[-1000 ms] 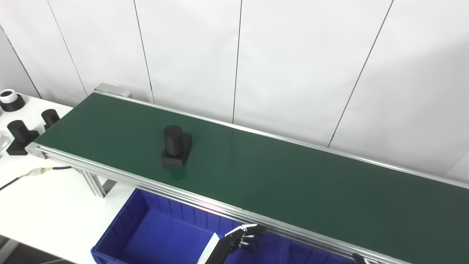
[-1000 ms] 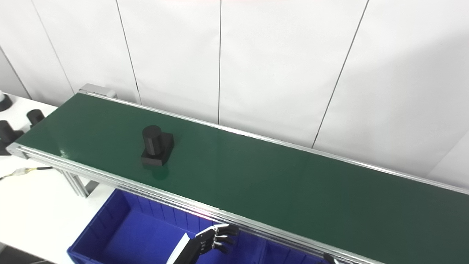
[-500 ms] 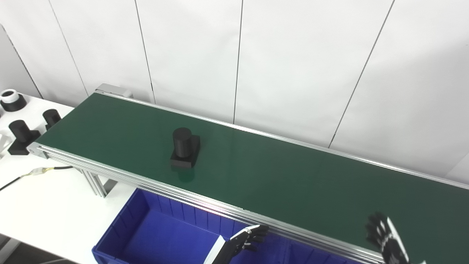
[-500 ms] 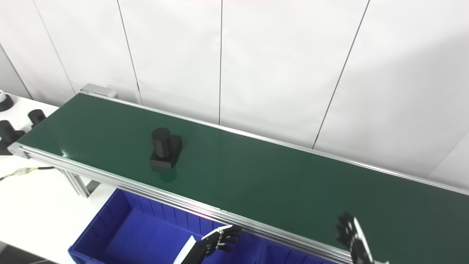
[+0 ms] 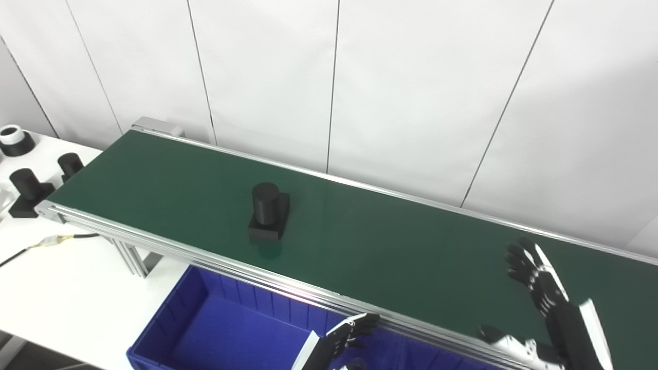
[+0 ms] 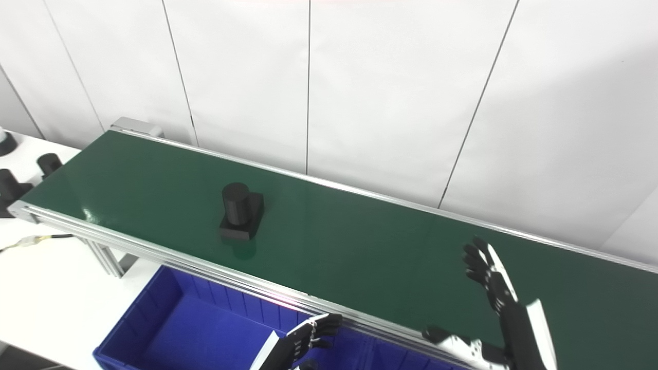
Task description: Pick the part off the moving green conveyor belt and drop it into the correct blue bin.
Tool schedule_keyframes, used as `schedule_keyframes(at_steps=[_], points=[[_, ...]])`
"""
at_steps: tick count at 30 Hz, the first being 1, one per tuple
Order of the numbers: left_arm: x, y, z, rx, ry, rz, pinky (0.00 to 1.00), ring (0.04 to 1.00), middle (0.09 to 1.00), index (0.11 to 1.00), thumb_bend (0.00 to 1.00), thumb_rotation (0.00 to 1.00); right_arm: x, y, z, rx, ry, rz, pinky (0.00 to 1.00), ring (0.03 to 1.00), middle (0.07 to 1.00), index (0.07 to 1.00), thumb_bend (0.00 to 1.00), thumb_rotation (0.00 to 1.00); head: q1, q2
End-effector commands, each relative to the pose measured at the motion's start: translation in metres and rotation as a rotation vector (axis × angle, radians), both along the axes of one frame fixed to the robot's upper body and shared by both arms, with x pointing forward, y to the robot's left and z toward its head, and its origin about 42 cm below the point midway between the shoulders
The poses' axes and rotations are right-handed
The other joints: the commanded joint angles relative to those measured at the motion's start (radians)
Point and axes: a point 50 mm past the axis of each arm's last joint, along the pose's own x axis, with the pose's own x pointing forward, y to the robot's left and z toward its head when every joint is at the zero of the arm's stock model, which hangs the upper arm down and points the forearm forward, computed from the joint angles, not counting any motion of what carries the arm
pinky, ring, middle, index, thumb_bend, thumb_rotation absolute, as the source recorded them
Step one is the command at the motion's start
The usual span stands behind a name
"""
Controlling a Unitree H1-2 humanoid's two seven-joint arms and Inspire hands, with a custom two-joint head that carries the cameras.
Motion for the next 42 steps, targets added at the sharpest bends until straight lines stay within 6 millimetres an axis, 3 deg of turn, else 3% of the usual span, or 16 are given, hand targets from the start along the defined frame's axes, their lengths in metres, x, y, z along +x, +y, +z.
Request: schedule_keyframes(at_steps=[1, 9, 33, 42], points=[[0.008, -0.009, 0.011, -0.024, -0.068, 0.004, 0.77, 0.833, 0.847, 0.824, 0.85, 0.94, 0.011, 0.008, 0.021, 0.0, -0.048, 0.036, 0.83, 0.89, 0.909, 0.958, 0.83, 0.43, 0.001, 0.001], [0.008, -0.014, 0.011, -0.029, -0.067, 0.007, 0.75, 0.817, 0.831, 0.81, 0.85, 0.92, 0.031, 0.017, 0.032, -0.03, -0.057, 0.074, 0.84, 0.89, 0.907, 0.949, 0.78, 0.38, 0.026, -0.001], [0.005, -0.015, 0.011, -0.066, -0.069, 0.019, 0.71, 0.773, 0.794, 0.78, 0.87, 0.86, 0.067, 0.037, 0.059, -0.115, -0.079, 0.115, 0.79, 0.869, 0.899, 0.935, 0.8, 0.43, 0.035, 0.012], [0.003, -0.011, 0.015, -0.083, -0.077, 0.025, 0.71, 0.764, 0.79, 0.778, 0.89, 0.86, 0.081, 0.055, 0.066, -0.116, -0.058, 0.143, 0.79, 0.887, 0.928, 0.946, 0.81, 0.42, -0.059, 0.059]])
